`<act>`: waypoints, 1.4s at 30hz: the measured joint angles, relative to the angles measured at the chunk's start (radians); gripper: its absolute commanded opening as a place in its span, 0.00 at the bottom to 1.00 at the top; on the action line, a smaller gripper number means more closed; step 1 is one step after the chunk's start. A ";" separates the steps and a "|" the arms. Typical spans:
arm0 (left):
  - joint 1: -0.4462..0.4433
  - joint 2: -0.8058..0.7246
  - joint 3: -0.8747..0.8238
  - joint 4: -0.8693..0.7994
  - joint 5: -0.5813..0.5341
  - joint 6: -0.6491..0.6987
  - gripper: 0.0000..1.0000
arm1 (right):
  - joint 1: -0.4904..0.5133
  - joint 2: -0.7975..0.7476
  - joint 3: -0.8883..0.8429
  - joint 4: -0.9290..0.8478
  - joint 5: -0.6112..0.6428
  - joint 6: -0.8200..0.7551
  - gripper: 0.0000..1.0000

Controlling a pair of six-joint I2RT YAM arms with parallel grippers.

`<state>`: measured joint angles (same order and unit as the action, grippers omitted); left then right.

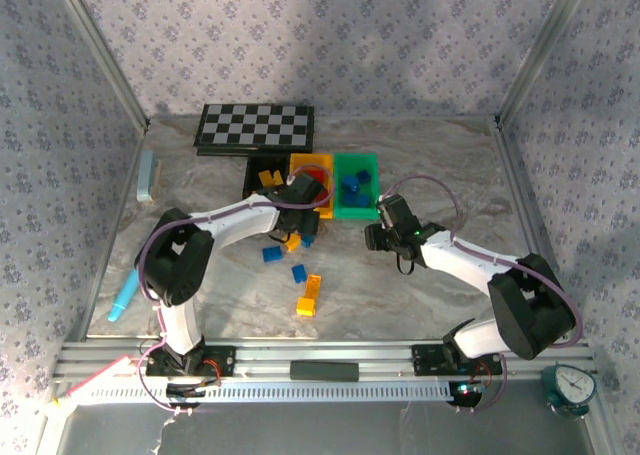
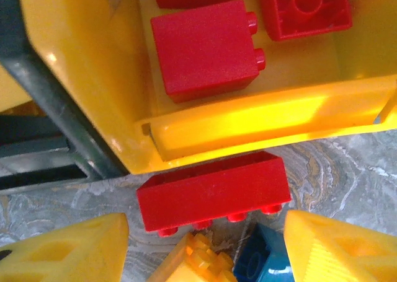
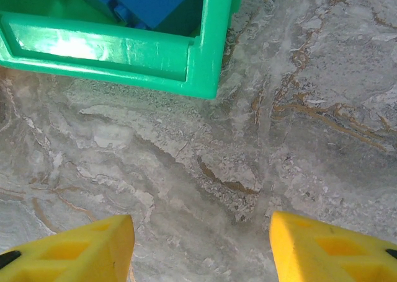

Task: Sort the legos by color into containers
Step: Pick up the lego from the center of the table.

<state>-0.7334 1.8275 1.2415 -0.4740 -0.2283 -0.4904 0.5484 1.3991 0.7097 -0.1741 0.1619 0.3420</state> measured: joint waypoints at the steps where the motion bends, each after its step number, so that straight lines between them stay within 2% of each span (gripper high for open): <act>1: 0.000 0.009 0.007 0.000 0.001 0.001 0.74 | 0.000 0.001 0.000 0.000 0.000 0.000 0.61; 18: 0.000 0.069 0.029 -0.010 0.007 -0.009 0.74 | 0.010 0.015 0.010 0.000 0.007 -0.003 0.61; 24: 0.000 0.088 0.032 -0.018 0.006 -0.019 0.69 | 0.015 0.018 0.014 0.000 0.008 -0.004 0.61; 28: 0.000 0.088 0.034 -0.019 0.006 -0.024 0.58 | 0.016 0.021 0.015 0.000 0.010 -0.004 0.61; 42: -0.016 0.064 0.003 0.004 0.003 -0.034 0.57 | 0.022 0.027 0.017 0.000 0.023 -0.012 0.61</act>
<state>-0.7494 1.8912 1.2446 -0.4702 -0.2253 -0.5247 0.5701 1.4258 0.7265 -0.1745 0.1852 0.3298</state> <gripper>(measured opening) 0.577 0.611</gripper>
